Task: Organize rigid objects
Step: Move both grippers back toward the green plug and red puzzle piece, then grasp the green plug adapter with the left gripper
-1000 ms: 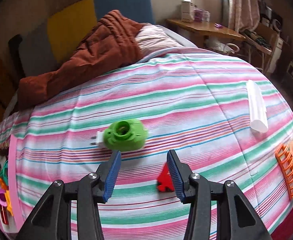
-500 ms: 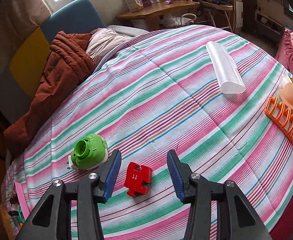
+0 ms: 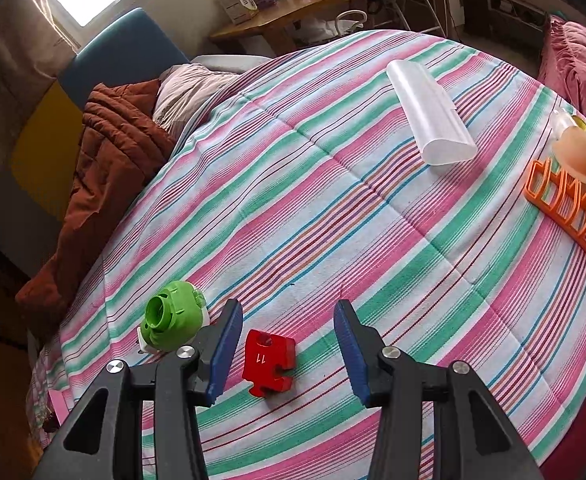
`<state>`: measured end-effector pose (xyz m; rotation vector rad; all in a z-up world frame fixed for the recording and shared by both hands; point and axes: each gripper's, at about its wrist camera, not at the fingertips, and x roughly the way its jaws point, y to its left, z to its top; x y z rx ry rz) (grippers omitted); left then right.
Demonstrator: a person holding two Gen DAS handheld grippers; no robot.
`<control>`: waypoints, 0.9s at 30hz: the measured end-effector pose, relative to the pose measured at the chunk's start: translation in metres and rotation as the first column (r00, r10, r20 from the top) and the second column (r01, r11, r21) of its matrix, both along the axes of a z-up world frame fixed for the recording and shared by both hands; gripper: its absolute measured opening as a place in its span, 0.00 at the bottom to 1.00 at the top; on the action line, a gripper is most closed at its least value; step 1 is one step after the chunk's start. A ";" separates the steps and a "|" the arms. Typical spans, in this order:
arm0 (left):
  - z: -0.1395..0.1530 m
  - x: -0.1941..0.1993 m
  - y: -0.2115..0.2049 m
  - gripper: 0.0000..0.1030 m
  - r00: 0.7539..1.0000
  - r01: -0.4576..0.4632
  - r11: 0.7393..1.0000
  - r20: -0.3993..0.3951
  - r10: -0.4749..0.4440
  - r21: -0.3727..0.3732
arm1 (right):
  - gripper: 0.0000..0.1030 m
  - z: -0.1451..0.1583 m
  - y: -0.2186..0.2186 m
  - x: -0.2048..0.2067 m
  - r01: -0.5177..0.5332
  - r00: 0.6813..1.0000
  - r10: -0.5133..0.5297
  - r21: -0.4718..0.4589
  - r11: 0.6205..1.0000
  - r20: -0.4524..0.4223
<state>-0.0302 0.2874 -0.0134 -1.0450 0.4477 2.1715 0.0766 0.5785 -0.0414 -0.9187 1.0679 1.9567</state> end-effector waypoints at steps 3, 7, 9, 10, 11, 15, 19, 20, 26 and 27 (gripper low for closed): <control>0.000 -0.007 0.018 0.61 0.999 0.025 1.000 0.023 -0.025 0.015 | 0.46 0.000 0.005 0.007 0.037 0.999 -0.037 -0.018 0.999 -0.022; -0.001 -0.013 0.044 0.68 0.997 0.074 0.997 0.028 -0.074 0.020 | 0.46 -0.004 0.011 0.013 0.070 0.996 -0.073 -0.062 0.996 -0.048; -0.004 -0.016 0.060 0.72 0.995 0.096 0.995 0.024 -0.096 0.010 | 0.46 -0.007 0.013 0.013 0.072 0.996 -0.076 -0.085 0.994 -0.055; -0.005 -0.017 0.068 0.73 0.993 0.117 0.993 0.023 -0.117 0.005 | 0.46 -0.009 0.013 0.012 0.069 0.996 -0.074 -0.096 0.993 -0.055; -0.006 -0.018 0.078 0.74 0.989 0.145 0.989 0.016 -0.145 -0.002 | 0.46 -0.010 0.013 0.011 0.064 0.996 -0.070 -0.104 0.993 -0.055; -0.006 -0.019 0.118 0.78 0.961 0.273 0.961 -0.044 -0.274 -0.041 | 0.46 -0.012 0.011 0.009 0.042 0.997 -0.050 -0.126 0.991 -0.063; -0.004 -0.023 0.156 0.85 0.912 0.398 0.916 -0.087 -0.402 -0.060 | 0.46 -0.014 0.011 0.009 0.033 0.996 -0.046 -0.150 0.988 -0.080; -0.006 -0.024 0.165 0.85 0.900 0.422 0.904 -0.092 -0.427 -0.070 | 0.46 -0.014 0.012 0.008 0.032 0.996 -0.045 -0.154 0.988 -0.082; -0.026 -0.033 0.206 0.85 0.844 0.521 0.844 -0.070 -0.532 -0.130 | 0.46 -0.017 0.013 0.009 0.025 0.994 -0.044 -0.184 0.983 -0.099; -0.029 -0.033 0.210 0.86 0.835 0.532 0.834 -0.073 -0.545 -0.145 | 0.46 -0.017 0.014 0.009 0.026 0.994 -0.046 -0.190 0.982 -0.101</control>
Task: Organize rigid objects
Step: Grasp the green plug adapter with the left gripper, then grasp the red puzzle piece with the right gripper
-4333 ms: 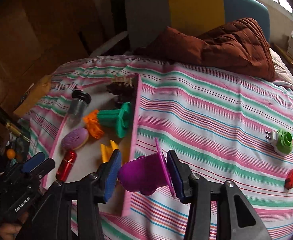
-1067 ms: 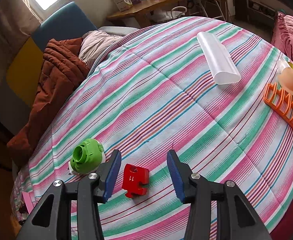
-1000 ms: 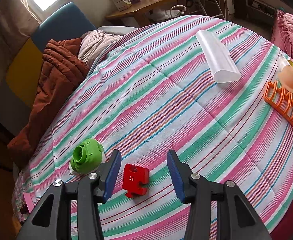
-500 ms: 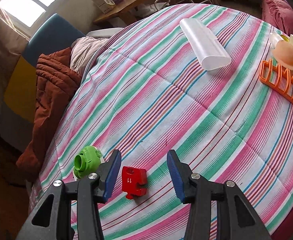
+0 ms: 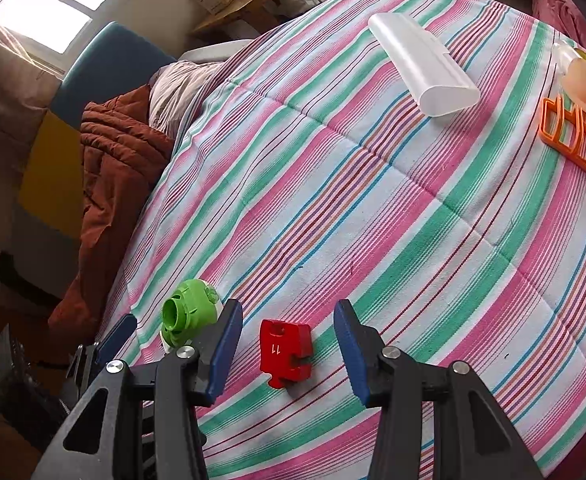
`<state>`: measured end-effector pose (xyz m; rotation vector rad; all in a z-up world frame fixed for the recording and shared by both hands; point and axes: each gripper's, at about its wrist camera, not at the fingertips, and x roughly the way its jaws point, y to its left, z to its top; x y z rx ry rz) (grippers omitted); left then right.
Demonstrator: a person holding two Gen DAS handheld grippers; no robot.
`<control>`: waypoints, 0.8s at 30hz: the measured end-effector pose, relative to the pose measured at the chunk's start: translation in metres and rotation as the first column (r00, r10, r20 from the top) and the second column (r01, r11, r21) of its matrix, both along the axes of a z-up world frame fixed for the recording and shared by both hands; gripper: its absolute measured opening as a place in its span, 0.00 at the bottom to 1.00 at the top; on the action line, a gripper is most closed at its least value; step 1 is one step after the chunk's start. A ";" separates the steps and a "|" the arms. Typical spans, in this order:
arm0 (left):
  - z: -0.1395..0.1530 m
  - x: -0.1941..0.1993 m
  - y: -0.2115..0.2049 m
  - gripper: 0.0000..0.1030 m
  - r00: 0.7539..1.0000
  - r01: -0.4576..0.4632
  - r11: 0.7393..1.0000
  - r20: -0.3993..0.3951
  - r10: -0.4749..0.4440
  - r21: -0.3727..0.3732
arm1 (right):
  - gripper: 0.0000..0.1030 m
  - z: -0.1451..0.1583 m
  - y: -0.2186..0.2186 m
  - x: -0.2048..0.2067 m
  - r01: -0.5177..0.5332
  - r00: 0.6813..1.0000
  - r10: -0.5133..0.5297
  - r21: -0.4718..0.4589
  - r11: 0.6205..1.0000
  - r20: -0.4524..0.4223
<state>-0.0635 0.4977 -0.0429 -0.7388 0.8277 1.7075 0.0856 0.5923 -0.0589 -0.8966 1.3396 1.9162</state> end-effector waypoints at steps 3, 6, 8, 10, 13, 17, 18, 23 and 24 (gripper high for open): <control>-0.008 -0.005 0.010 0.86 0.999 0.034 0.999 0.009 -0.034 -0.009 | 0.46 -0.001 0.000 0.000 -0.002 1.000 0.002 -0.009 1.000 -0.003; -0.014 -0.009 0.015 0.75 0.998 0.041 0.999 0.048 -0.041 0.000 | 0.46 -0.002 0.000 -0.002 -0.008 1.000 0.008 -0.007 1.000 0.005; -0.021 -0.012 0.013 0.57 0.993 0.017 1.000 0.118 -0.015 -0.013 | 0.46 -0.002 0.000 -0.002 -0.008 1.000 0.008 -0.005 1.000 0.008; -0.021 -0.010 0.003 0.51 0.991 -0.015 1.000 0.131 0.013 0.013 | 0.46 -0.003 0.001 0.000 -0.001 1.000 0.001 -0.006 1.000 0.013; -0.021 -0.008 -0.018 0.51 0.980 -0.099 0.995 0.177 0.093 0.029 | 0.46 -0.004 0.002 0.001 0.008 1.000 -0.008 -0.011 1.000 0.017; -0.022 0.007 -0.053 0.51 0.960 -0.214 0.977 0.186 0.210 0.004 | 0.46 -0.007 0.001 0.001 0.004 1.000 -0.004 -0.018 1.000 0.030; -0.022 0.013 -0.062 0.51 0.957 -0.231 0.973 0.182 0.227 0.001 | 0.46 -0.007 0.001 0.001 0.002 0.999 -0.002 -0.018 1.000 0.035; -0.021 0.049 -0.116 0.51 0.945 -0.298 0.955 0.142 0.294 0.008 | 0.46 -0.014 -0.003 -0.008 -0.039 0.996 0.041 -0.031 0.999 0.075; -0.020 0.054 -0.126 0.51 0.941 -0.314 0.949 0.135 0.310 0.009 | 0.46 -0.015 -0.004 -0.010 -0.052 0.995 0.054 -0.028 0.998 0.082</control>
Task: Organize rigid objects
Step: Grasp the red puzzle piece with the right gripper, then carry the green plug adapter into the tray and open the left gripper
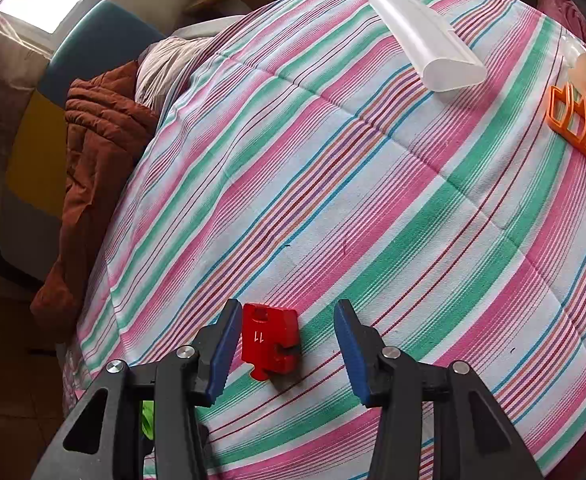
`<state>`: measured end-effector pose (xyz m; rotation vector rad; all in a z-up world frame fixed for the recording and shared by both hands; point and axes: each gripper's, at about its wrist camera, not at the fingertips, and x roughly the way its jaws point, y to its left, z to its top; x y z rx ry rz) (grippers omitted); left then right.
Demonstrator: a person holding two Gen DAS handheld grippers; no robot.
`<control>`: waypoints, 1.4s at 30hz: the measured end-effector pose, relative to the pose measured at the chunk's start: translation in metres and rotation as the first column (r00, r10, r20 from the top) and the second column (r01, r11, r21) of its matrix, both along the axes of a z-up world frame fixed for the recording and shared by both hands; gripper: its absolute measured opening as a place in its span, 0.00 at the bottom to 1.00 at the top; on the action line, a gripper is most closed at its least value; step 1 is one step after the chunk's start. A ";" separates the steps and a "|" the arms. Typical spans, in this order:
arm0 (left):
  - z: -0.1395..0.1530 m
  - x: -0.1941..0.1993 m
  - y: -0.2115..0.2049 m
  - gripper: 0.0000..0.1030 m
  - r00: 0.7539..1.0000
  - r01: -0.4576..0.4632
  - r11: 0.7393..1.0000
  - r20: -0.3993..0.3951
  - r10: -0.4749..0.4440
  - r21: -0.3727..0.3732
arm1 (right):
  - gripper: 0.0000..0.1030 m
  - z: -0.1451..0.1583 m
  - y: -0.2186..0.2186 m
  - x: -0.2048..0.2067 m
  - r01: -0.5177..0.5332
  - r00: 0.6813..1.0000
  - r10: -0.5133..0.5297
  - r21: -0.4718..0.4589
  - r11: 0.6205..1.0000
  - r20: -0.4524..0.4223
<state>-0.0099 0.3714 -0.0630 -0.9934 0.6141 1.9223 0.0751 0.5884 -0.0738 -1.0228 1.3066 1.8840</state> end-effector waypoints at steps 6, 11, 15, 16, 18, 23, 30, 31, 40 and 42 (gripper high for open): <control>0.003 0.020 -0.053 0.51 0.995 -0.100 0.995 0.014 0.100 0.024 | 0.46 0.000 -0.011 -0.019 -0.089 0.995 0.085 0.060 0.994 0.054; 0.004 0.034 -0.087 0.51 0.985 -0.173 0.983 0.034 0.171 0.055 | 0.45 0.002 -0.026 -0.040 -0.208 0.971 0.182 0.163 0.965 0.157; 0.002 0.041 -0.104 0.51 0.980 -0.194 0.977 0.053 0.190 0.088 | 0.32 0.003 -0.063 -0.066 -0.439 0.890 0.380 0.247 0.864 0.254; 0.002 0.039 -0.106 0.51 0.979 -0.196 0.975 0.068 0.190 0.100 | 0.32 0.002 -0.074 -0.073 -0.491 0.865 0.432 0.249 0.835 0.257; 0.002 0.033 -0.105 0.51 0.976 -0.206 0.972 0.102 0.194 0.115 | 0.32 0.000 -0.092 -0.083 -0.578 0.812 0.516 0.257 0.775 0.272; 0.000 0.029 -0.100 0.51 0.975 -0.204 0.974 0.108 0.192 0.104 | 0.33 -0.004 -0.111 -0.086 -0.644 0.761 0.548 0.302 0.703 0.346; 0.001 0.024 -0.094 0.62 0.973 -0.197 0.975 0.138 0.183 0.101 | 0.33 -0.005 -0.107 -0.085 -0.641 0.764 0.548 0.305 0.704 0.340; 0.001 0.023 -0.093 0.64 0.974 -0.196 0.975 0.139 0.181 0.100 | 0.33 -0.005 -0.107 -0.085 -0.642 0.763 0.549 0.305 0.703 0.341; 0.003 0.013 -0.091 0.65 0.970 -0.218 0.973 0.127 0.207 0.081 | 0.34 -0.006 -0.108 -0.089 -0.645 0.761 0.547 0.316 0.696 0.347; 0.002 0.011 -0.089 0.61 0.972 -0.213 0.974 0.120 0.203 0.080 | 0.34 -0.006 -0.110 -0.090 -0.648 0.759 0.548 0.319 0.692 0.352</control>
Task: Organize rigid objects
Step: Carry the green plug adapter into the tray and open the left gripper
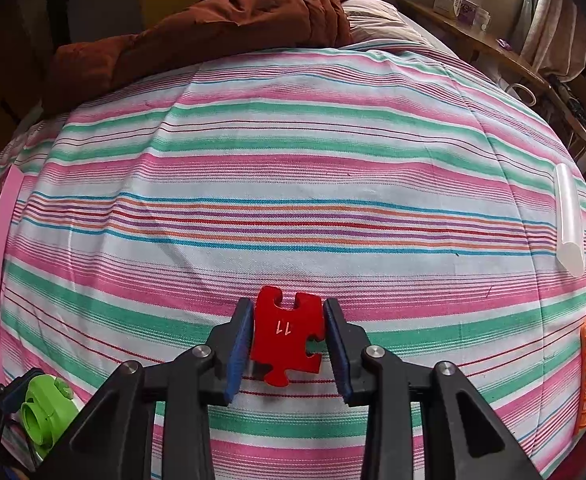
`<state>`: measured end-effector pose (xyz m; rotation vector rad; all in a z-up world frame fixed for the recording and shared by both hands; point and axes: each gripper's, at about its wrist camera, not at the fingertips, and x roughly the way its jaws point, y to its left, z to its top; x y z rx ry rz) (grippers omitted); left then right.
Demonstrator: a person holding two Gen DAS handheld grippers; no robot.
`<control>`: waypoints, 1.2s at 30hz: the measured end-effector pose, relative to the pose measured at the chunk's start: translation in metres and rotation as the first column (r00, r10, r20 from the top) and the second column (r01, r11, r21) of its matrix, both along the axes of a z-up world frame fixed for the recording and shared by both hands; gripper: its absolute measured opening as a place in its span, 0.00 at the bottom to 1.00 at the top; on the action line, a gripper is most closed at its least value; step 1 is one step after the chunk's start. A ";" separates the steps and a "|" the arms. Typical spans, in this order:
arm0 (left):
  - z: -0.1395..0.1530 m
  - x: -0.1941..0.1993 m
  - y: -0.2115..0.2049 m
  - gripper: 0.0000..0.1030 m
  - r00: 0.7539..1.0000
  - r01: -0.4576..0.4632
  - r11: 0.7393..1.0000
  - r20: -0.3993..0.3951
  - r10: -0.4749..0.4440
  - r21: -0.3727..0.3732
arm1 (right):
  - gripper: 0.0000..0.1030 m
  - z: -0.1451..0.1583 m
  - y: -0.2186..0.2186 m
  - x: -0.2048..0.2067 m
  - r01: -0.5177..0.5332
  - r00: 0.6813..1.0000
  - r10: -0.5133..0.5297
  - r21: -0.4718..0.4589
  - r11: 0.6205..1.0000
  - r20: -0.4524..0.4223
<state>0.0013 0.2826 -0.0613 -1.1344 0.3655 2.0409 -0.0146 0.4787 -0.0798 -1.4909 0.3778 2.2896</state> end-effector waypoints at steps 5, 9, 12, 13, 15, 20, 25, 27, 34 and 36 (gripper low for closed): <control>-0.001 0.007 -0.001 0.51 0.999 0.010 1.000 -0.043 -0.010 -0.003 | 0.34 -0.002 -0.004 -0.003 -0.015 1.000 0.015 0.022 1.000 0.013; -0.001 0.013 -0.008 0.51 0.997 -0.024 1.000 -0.072 0.024 -0.003 | 0.34 -0.002 -0.003 -0.002 -0.022 1.000 0.022 0.025 0.999 0.016; 0.001 0.017 -0.015 0.51 0.997 -0.045 0.999 -0.067 0.044 -0.001 | 0.34 -0.002 -0.007 -0.001 -0.040 0.999 0.039 0.056 0.998 0.018; 0.002 0.018 -0.018 0.51 0.997 -0.049 0.999 -0.066 0.049 -0.002 | 0.34 -0.002 -0.009 -0.001 -0.046 0.999 0.045 0.068 0.997 0.020; 0.005 0.021 -0.024 0.51 0.996 -0.056 0.998 -0.066 0.056 0.002 | 0.34 -0.002 -0.011 -0.002 -0.058 0.998 0.057 0.086 0.995 0.022; 0.021 0.027 -0.037 0.51 0.994 -0.071 0.997 -0.087 0.073 0.027 | 0.32 -0.003 -0.017 -0.003 -0.084 0.996 0.081 0.124 0.989 0.026; 0.035 0.026 -0.051 0.51 0.989 -0.109 0.992 -0.095 0.114 0.056 | 0.31 -0.003 -0.022 -0.004 -0.104 0.994 0.099 0.161 0.981 0.035; 0.039 0.025 -0.057 0.51 0.986 -0.124 0.991 -0.102 0.129 0.059 | 0.31 -0.003 -0.022 -0.004 -0.104 0.994 0.099 0.165 0.981 0.036; 0.047 0.023 -0.078 0.51 0.979 -0.172 0.982 -0.097 0.179 0.073 | 0.31 -0.003 -0.022 -0.004 -0.102 0.995 0.097 0.167 0.981 0.034; 0.048 0.021 -0.084 0.51 0.977 -0.185 0.980 -0.095 0.192 0.078 | 0.31 -0.003 -0.023 -0.005 -0.105 0.994 0.100 0.173 0.979 0.035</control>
